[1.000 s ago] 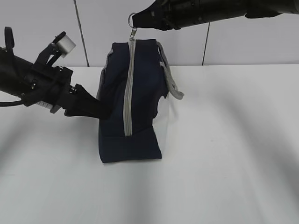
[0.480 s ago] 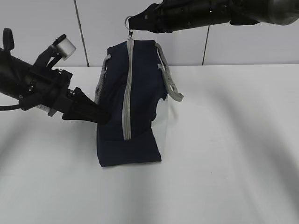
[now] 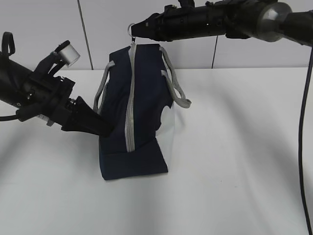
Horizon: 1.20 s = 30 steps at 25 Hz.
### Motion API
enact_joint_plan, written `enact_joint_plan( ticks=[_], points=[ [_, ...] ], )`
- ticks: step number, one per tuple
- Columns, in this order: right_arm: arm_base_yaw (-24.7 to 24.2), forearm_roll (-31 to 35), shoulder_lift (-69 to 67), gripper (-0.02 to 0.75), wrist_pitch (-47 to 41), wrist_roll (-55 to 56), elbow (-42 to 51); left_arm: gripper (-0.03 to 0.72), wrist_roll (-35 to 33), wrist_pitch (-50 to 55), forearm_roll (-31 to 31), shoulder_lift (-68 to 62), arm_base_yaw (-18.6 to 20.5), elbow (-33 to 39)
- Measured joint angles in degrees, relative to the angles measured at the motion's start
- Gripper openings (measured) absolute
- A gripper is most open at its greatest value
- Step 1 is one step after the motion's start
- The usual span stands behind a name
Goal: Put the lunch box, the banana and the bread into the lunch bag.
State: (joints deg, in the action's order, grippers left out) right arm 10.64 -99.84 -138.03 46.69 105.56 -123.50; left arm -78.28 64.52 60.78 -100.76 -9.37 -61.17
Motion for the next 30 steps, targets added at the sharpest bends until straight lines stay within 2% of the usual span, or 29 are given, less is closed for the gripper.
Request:
enact_joint_plan(
  ticks=[5, 15, 19, 22, 25, 30],
  points=[
    [0.0, 0.24, -3.45, -0.016, 0.13, 4.37, -5.11, 0.003, 0.0, 0.13, -0.91, 0.0, 0.0, 0.0],
    [-0.1, 0.24, -4.56, -0.016, 1.67, 7.96, -6.41, 0.003, 4.07, 0.23, -6.73, 1.45, 0.0, 0.0],
    [-0.09, 0.24, -4.56, -0.016, 3.03, 8.15, -7.11, 0.003, 4.61, 0.86, -5.86, 1.57, 0.0, 0.0],
    [-0.22, -0.12, -4.64, -0.016, 4.99, 8.75, -7.86, 0.015, 5.29, 1.29, -2.68, 1.76, 0.0, 0.0],
    [-0.22, -2.21, -4.64, -0.016, 6.69, 9.68, -8.33, 0.066, 5.82, 1.43, 0.37, 3.04, 0.0, 0.05],
    [-0.35, -6.88, -4.64, -0.016, 7.36, 11.62, -8.33, 0.251, 8.7, 0.77, 1.93, 5.67, 0.17, 0.05]
  ],
)
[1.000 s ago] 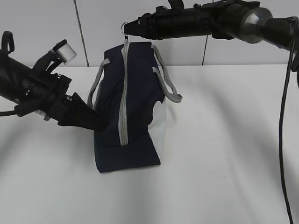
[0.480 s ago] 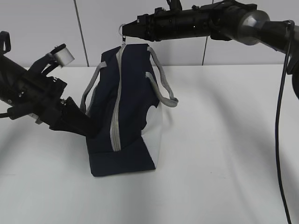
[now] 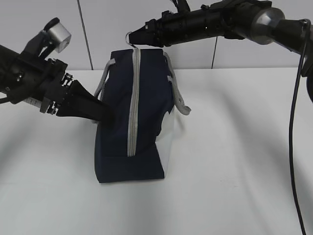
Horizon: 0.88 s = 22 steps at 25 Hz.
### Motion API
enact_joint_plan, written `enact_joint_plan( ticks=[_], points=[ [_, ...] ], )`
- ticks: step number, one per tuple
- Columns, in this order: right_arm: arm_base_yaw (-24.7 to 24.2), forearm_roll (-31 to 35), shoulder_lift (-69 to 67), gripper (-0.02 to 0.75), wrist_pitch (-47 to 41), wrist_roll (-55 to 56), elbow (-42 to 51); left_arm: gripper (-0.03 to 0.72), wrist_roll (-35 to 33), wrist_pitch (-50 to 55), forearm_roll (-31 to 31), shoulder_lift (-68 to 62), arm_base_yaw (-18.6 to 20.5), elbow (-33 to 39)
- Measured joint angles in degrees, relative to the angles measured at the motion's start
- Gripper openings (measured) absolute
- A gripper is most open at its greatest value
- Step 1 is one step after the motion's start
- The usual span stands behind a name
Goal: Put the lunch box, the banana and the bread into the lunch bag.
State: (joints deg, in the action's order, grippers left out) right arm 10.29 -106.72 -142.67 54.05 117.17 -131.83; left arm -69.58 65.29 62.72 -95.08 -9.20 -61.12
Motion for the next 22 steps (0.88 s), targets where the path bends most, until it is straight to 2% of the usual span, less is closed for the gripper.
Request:
enact_joint_plan(
  ticks=[3, 7, 11, 16, 22],
  points=[
    [0.0, -0.88, 0.0, -0.016, 0.12, 0.27, 0.0, 0.319, 2.15, -0.09, 0.8, 1.49, 1.13, 0.0],
    [-0.34, -0.98, 0.0, -0.016, 0.12, 0.37, 0.0, 0.333, 7.94, -1.98, 4.39, 3.74, 3.66, -0.13],
    [-0.47, -0.98, 0.0, -0.016, 0.12, 0.72, 0.0, 0.335, 11.28, -11.79, 13.15, 4.89, 5.22, -0.64],
    [-0.47, -0.98, 0.0, -0.016, 0.12, 0.73, 0.0, 0.337, 12.04, -29.4, 25.09, 4.07, 4.65, -0.84],
    [-0.55, -0.98, 0.0, -0.016, 0.12, 0.84, 0.0, 0.34, 12.09, -31.41, 29.27, -2.46, 2.33, -1.52]
  ],
)
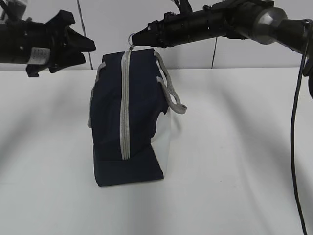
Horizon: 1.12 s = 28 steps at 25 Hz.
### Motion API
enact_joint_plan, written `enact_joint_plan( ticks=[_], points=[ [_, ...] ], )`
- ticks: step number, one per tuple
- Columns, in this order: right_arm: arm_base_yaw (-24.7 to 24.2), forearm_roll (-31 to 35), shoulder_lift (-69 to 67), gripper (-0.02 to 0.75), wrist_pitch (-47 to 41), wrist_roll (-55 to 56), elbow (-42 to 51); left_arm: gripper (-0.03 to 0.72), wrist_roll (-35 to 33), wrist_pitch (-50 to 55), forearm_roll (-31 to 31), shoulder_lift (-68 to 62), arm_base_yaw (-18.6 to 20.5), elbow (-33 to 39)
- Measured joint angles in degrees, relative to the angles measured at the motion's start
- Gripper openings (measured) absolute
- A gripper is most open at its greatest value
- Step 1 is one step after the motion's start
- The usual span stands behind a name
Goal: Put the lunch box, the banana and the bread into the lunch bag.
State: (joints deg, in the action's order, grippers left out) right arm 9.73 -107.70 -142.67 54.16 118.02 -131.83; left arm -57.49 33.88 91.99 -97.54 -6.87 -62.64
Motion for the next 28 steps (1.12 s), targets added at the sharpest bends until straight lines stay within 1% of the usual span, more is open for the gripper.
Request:
enact_joint_plan(
  ticks=[7, 11, 16, 21, 26, 28],
  points=[
    [0.0, 0.0, 0.0, -0.016, -0.1, 0.11, 0.0, 0.34, -0.24, -1.57, 4.56, -4.12, -2.05, -1.04],
    [-0.03, 0.0, 0.0, -0.016, -0.1, 0.11, 0.0, 0.34, -2.04, -1.92, 8.28, -5.04, -2.92, -1.22],
    [-0.03, 0.0, 0.0, -0.016, -0.21, 0.11, 0.0, 0.33, -2.42, -1.92, 8.28, -6.43, -3.86, -1.34],
    [-0.03, 0.0, 0.0, -0.016, -0.21, 0.22, 0.0, 0.252, -2.42, -1.96, 8.32, -6.56, -4.15, -1.34],
    [-0.03, 0.0, 0.0, -0.016, -0.21, 0.22, 0.0, 0.241, -2.42, -0.19, 8.32, -6.56, -4.15, -1.34],
    [-0.03, 0.0, 0.0, -0.016, -0.32, 0.22, 0.0, 0.222, -2.55, 0.9, 8.32, -6.56, -4.15, -1.34]
  ],
)
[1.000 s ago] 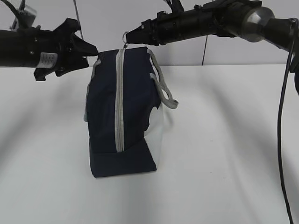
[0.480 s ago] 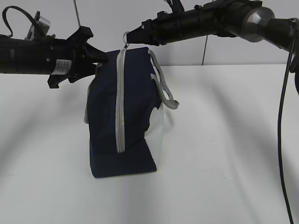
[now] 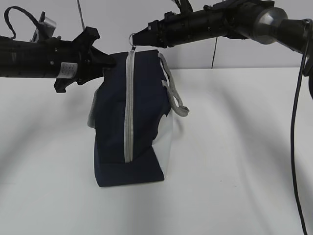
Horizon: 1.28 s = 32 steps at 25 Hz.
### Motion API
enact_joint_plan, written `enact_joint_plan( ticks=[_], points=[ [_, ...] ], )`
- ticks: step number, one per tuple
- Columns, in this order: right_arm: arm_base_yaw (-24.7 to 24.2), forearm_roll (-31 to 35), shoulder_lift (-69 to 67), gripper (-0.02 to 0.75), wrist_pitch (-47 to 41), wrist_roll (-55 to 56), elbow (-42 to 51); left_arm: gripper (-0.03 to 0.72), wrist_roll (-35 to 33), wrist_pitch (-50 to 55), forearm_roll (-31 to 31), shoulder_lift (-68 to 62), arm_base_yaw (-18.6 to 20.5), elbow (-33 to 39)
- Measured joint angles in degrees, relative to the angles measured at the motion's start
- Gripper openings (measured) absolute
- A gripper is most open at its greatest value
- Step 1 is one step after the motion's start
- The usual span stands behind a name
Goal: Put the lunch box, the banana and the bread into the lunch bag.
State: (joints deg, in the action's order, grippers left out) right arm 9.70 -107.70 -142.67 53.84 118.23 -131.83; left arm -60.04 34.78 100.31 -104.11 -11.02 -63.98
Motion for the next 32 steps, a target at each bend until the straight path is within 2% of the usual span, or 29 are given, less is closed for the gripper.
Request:
enact_joint_plan(
  ticks=[5, 7, 16, 32],
  points=[
    [0.0, 2.43, 0.0, -0.016, 0.0, 0.0, 0.0, 0.049, -3.69, 3.54, 0.0, 0.0, 0.0, 0.0],
    [0.0, 3.12, 0.0, -0.016, 0.0, 0.0, 0.0, 0.031, -6.0, 5.29, 0.0, 0.0, 0.0, -0.06],
    [0.0, 3.77, 0.0, -0.016, 0.47, 3.22, 0.0, 0.026, -9.87, 12.44, -0.48, -0.06, 0.0, -0.06],
    [-0.44, 3.85, -0.54, -0.016, 1.93, 9.62, 0.0, 0.026, -10.83, 15.06, -8.71, 2.89, 0.05, -0.06]
  ],
)
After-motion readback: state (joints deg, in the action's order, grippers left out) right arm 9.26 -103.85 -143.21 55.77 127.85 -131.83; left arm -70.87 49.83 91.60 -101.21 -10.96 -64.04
